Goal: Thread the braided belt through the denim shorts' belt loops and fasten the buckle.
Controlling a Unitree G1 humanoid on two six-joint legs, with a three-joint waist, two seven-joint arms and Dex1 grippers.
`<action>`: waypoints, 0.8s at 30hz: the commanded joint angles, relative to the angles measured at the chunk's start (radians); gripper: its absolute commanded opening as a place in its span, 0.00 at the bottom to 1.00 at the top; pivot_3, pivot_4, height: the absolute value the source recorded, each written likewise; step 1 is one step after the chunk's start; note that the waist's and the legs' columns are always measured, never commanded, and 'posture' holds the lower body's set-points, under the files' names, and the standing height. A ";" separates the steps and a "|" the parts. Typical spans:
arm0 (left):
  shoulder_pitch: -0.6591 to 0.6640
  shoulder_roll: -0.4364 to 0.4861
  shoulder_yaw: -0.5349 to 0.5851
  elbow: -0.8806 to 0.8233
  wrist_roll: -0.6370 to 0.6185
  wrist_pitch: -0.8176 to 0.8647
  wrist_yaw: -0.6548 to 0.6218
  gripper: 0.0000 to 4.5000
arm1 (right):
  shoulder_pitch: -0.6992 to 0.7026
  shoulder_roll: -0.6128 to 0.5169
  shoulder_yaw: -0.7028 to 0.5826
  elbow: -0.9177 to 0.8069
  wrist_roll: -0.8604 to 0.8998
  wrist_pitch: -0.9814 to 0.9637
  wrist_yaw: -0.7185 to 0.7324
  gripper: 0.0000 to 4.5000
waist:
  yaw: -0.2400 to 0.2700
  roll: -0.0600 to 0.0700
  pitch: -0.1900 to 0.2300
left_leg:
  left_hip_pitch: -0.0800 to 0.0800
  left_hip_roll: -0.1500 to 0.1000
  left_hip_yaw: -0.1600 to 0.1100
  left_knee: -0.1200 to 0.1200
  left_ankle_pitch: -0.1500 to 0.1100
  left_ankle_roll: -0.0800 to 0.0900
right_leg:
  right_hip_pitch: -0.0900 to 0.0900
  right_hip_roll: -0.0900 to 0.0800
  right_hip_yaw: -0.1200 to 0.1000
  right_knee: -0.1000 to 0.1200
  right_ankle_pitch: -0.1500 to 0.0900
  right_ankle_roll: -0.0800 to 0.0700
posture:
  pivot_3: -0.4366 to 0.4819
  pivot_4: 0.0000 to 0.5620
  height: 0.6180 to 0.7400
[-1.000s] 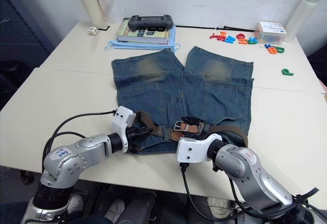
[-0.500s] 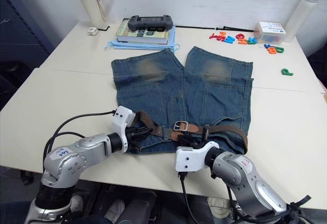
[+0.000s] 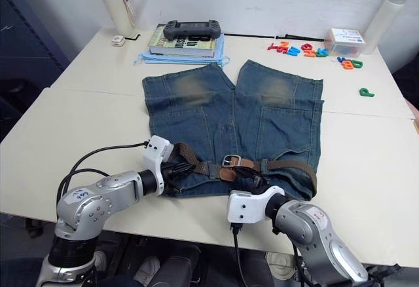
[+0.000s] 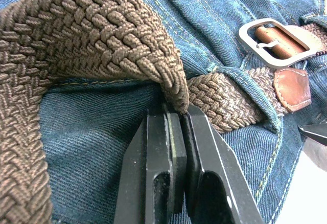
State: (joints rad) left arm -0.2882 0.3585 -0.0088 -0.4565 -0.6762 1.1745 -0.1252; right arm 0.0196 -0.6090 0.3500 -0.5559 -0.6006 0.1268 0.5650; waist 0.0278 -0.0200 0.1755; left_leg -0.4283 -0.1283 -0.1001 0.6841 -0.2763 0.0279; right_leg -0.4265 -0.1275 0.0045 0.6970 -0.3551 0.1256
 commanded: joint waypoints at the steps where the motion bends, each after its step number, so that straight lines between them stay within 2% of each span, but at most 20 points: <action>1: -0.007 -0.007 -0.002 -0.032 0.000 -0.004 -0.024 0.00 | 0.001 0.006 -0.011 -0.013 -0.004 -0.011 0.010 0.00 | 0.000 0.000 0.000 | 0.000 0.000 0.000 0.000 0.000 0.000 | 0.000 0.000 0.000 0.000 0.000 0.000 | 0.48 0.27 0.40; 4: -0.005 -0.003 -0.005 -0.036 0.005 -0.014 -0.032 0.00 | -0.001 0.006 -0.013 -0.023 -0.001 -0.008 0.018 0.00 | 0.000 0.000 0.000 | 0.000 0.000 0.000 0.000 0.000 0.000 | 0.000 0.000 0.000 0.000 0.000 0.000 | 0.48 0.27 0.40; 6: 0.010 0.029 -0.020 -0.061 0.017 -0.064 -0.082 0.18 | -0.010 0.008 -0.018 -0.039 0.007 -0.001 0.029 0.00 | 0.000 0.000 0.000 | 0.000 0.000 0.000 0.000 0.000 0.000 | 0.000 0.000 0.000 0.000 0.000 0.000 | 0.48 0.27 0.40; 7: 0.017 0.046 -0.024 -0.074 0.021 -0.085 -0.105 0.23 | -0.014 0.009 -0.020 -0.046 0.010 0.002 0.035 0.00 | -0.001 0.000 0.000 | 0.000 0.000 0.000 0.000 0.000 0.000 | 0.000 0.000 0.000 0.000 0.000 0.000 | 0.48 0.27 0.40; 8: 0.026 0.065 -0.026 -0.087 0.025 -0.105 -0.129 0.34 | -0.017 0.010 -0.023 -0.050 0.012 0.004 0.039 0.00 | -0.001 0.000 0.000 | 0.000 0.000 0.000 0.000 0.000 0.000 | 0.000 0.000 0.000 0.000 0.000 0.000 | 0.48 0.27 0.40; 9: 0.037 0.085 -0.020 -0.103 0.025 -0.126 -0.156 0.38 | -0.020 0.010 -0.024 -0.052 0.012 0.005 0.042 0.00 | -0.002 0.000 0.000 | 0.000 0.000 0.000 0.000 0.000 0.000 | 0.000 0.000 0.000 0.000 0.000 0.000 | 0.48 0.27 0.40; 12: 0.084 0.156 0.028 -0.147 0.001 -0.201 -0.270 0.59 | -0.022 0.007 -0.031 -0.054 0.012 0.002 0.050 0.00 | -0.003 0.000 0.000 | 0.000 0.000 0.000 0.000 0.000 0.000 | 0.000 0.000 0.000 0.000 0.000 0.000 | 0.48 0.27 0.40; 16: 0.155 0.215 0.123 -0.212 -0.102 -0.258 -0.425 0.59 | -0.027 0.004 -0.037 -0.056 0.012 -0.004 0.057 0.00 | -0.005 0.000 0.000 | 0.000 0.001 0.000 0.000 0.000 -0.001 | -0.001 0.001 0.000 0.001 0.000 -0.001 | 0.48 0.27 0.40; 19: 0.217 0.263 0.101 -0.234 -0.129 -0.284 -0.531 0.59 | -0.029 0.005 -0.039 -0.058 0.012 -0.008 0.061 0.00 | -0.004 0.000 0.000 | 0.000 0.001 0.000 0.000 0.000 -0.001 | 0.000 0.000 0.000 0.000 -0.001 -0.001 | 0.48 0.27 0.40; 22: 0.262 0.308 -0.001 -0.217 -0.019 -0.356 -0.572 0.59 | -0.027 0.006 -0.041 -0.062 0.011 -0.009 0.064 0.00 | -0.004 0.000 0.000 | 0.000 0.001 0.000 0.000 0.000 0.000 | 0.000 0.000 0.000 0.000 -0.001 -0.001 | 0.48 0.27 0.40; 24: 0.266 0.285 -0.063 -0.141 0.056 -0.387 -0.534 0.59 | -0.025 0.006 -0.046 -0.076 0.010 -0.002 0.070 0.00 | -0.005 0.000 0.000 | 0.000 0.001 0.000 0.000 0.000 0.000 | 0.000 0.000 0.000 0.000 -0.001 -0.002 | 0.48 0.27 0.40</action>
State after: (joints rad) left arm -0.0297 0.6479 -0.0311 -0.6379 -0.6822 0.8288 -0.6721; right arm -0.0031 -0.6042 0.3306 -0.5760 -0.5974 0.1321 0.6294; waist 0.0232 -0.0198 0.1756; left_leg -0.4279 -0.1271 -0.0996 0.6839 -0.2768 0.0278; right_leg -0.4265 -0.1273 0.0048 0.6970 -0.3560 0.1238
